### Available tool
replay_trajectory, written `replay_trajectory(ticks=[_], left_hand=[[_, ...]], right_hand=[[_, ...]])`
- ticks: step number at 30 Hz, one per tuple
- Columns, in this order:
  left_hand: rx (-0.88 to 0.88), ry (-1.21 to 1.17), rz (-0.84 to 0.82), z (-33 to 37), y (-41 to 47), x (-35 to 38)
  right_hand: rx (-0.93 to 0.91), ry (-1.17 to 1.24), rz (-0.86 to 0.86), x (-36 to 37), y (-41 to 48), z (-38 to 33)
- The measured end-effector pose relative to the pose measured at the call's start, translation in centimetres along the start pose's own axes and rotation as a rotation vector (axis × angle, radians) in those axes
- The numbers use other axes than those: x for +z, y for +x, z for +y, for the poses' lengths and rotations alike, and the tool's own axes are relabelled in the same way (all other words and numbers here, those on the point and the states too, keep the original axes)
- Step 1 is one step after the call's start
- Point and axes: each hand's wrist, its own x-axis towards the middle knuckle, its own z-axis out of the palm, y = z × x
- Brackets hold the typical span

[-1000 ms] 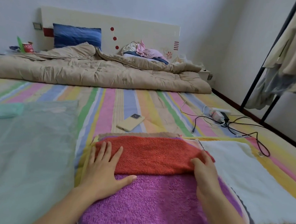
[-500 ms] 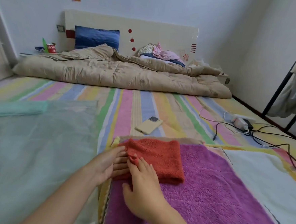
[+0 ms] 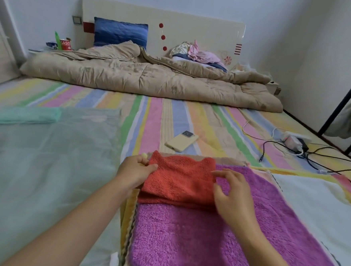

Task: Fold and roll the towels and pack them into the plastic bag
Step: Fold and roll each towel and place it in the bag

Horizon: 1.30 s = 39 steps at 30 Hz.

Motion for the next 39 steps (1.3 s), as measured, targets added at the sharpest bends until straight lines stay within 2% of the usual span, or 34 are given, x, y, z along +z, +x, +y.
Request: replay_trajectory(ticks=[4, 8, 12, 14, 15, 16, 17, 18, 20, 21, 23, 30, 32, 33, 35, 37, 39], left_hand=[[-0.074, -0.022, -0.058, -1.0, -0.6, -0.6], [-0.114, -0.028, -0.085, -1.1, -0.8, -0.6], [-0.082, 0.077, -0.075, -0.9, -0.9, -0.8], [0.053, 0.39, 0.068, -0.7, -1.2, -0.6], [0.175, 0.585, 0.18, -0.5, -1.8, -0.2], [0.366, 0.705, 0.282, -0.1, -2.5, 0.3], [0.591, 0.726, 0.321, 0.4, -3.3, 0.9], [0.766, 0.718, 0.27, 1.0, -3.9, 1.7], [0.92, 0.849, 0.014, 1.1, -4.2, 3.5], [0.909, 0.988, -0.102, 0.7, -4.2, 4.4], [0.815, 1.212, -0.224, -0.3, -3.9, 5.8], [0.612, 1.258, -0.137, -1.5, -4.3, 7.9], [0.605, 1.202, -0.169, -1.5, -4.3, 7.7], [0.614, 1.095, -0.201, -1.3, -4.2, 7.3], [0.576, 0.659, -0.258, -0.8, -4.0, 6.1], [0.459, 0.169, -0.226, -0.3, -3.8, 4.7], [0.395, -0.034, -0.088, -0.5, -3.2, 3.4]], right_hand=[[0.3, 0.16, -0.14, 0.2, 0.8, 0.9], [0.464, 0.313, -0.195, 0.9, 1.3, 0.4], [0.532, 0.27, -0.196, 1.6, 2.0, 0.1], [0.532, 0.272, -0.227, 1.8, 2.1, -0.2], [0.53, 0.297, -0.236, 2.0, 2.0, -0.3], [0.527, 0.336, -0.236, 2.0, 2.0, -0.5], [0.522, 0.374, -0.232, 2.0, 1.9, -0.5], [0.508, 0.399, -0.222, 2.1, 1.8, -0.4], [0.473, 0.418, -0.198, 1.9, 1.5, -0.1], [0.456, 0.423, -0.183, 1.7, 1.4, 0.1], [0.412, 0.409, -0.162, 1.0, 1.3, 0.7], [0.336, 0.363, -0.094, -1.0, 2.5, 1.4], [0.301, 0.356, -0.084, -0.5, 2.4, 0.4], [0.273, 0.362, -0.079, -0.3, 2.3, -0.5], [0.188, 0.342, -0.085, 0.2, 2.1, -2.6], [0.08, 0.24, -0.128, 0.7, 1.5, -4.9], [0.002, 0.108, -0.207, 1.7, 0.6, -6.7]])
